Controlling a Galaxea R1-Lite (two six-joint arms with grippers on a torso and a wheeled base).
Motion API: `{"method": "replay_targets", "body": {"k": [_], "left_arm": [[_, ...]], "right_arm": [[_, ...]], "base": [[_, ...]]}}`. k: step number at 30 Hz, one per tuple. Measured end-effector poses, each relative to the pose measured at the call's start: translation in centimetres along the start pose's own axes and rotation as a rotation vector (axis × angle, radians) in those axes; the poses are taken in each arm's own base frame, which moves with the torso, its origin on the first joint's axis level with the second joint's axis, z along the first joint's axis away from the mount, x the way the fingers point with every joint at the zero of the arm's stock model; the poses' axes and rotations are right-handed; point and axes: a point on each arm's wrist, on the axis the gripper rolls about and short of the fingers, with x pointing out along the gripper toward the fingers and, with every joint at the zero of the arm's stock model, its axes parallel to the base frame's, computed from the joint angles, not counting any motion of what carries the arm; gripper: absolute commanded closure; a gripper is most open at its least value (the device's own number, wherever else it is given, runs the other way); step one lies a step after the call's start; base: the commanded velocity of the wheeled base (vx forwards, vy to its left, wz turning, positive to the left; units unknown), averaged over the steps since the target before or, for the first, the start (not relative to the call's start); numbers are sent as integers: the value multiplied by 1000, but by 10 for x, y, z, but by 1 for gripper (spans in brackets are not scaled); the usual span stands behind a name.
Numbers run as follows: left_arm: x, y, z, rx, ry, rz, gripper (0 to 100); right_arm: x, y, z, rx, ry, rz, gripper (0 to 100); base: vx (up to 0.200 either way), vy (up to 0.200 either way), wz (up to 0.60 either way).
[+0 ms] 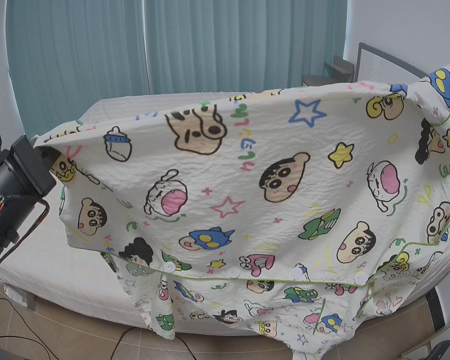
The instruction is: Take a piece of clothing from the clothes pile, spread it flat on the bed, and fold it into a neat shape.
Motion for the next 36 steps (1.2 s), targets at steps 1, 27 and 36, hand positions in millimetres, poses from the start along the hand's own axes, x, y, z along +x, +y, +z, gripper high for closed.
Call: {"method": "replay_targets", "body": {"k": [1,27,36], "left_arm": [[-1,2,-3,15,10,4,100],[56,19,-52,85,198,142,100],[105,29,-66,98,231,208,100]], "right_arm": [[0,-1,-1,0,3,-2,100],[26,-71,-60,-21,166,-258,100],[44,-97,-75,-25,164,-296,100]], "base": [[0,0,0],[85,0,0],[200,0,0]]}}
